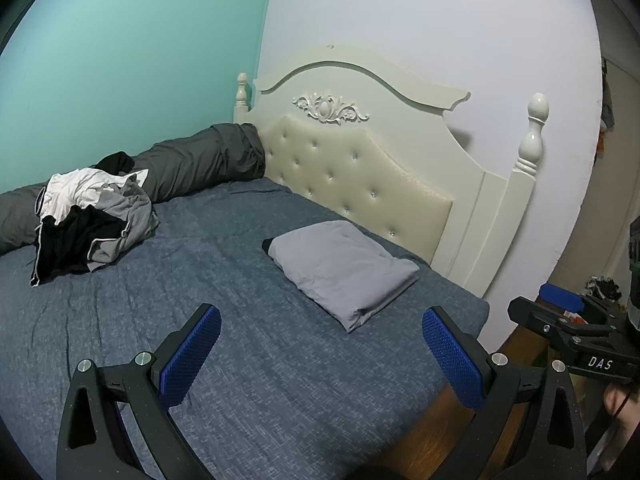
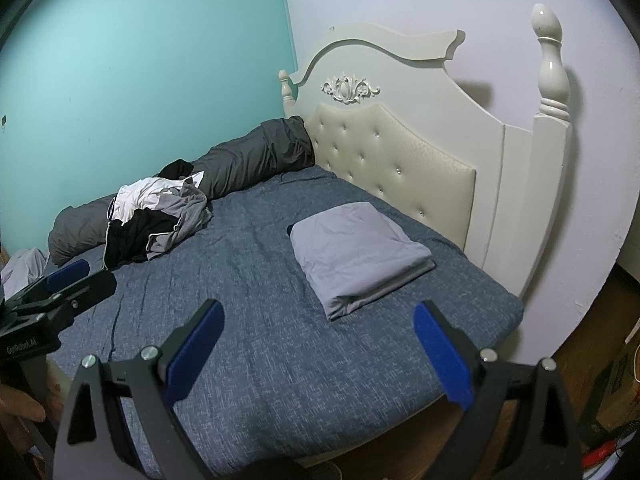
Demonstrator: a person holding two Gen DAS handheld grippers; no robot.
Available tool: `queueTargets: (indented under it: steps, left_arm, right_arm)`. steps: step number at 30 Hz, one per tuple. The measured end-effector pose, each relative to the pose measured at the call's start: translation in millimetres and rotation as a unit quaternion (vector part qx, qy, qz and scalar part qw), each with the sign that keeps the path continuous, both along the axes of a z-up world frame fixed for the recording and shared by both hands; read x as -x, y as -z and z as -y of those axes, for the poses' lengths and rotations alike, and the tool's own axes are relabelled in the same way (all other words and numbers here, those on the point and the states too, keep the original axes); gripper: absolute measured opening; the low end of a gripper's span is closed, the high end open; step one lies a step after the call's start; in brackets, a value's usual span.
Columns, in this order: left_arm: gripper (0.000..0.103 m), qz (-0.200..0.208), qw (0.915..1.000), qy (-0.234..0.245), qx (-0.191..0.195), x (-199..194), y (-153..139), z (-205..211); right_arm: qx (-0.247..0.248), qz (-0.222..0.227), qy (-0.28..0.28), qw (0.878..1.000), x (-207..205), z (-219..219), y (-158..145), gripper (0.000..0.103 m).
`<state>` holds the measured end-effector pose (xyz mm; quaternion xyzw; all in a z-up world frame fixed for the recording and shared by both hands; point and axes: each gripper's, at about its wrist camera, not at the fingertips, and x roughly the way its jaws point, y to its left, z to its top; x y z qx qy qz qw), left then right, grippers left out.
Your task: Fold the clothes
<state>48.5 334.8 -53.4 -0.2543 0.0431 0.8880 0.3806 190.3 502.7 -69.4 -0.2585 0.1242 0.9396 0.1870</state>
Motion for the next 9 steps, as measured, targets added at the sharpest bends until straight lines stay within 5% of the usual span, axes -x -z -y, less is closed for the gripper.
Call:
queueTargets:
  steps: [9]
  left_arm:
    - [0.103,0.004,1.0000,0.003,-0.001,-0.3,0.1,1.1]
  right_arm:
    - [-0.001,-0.001,0.003,1.000,-1.6,-1.0,-0.2,0.096]
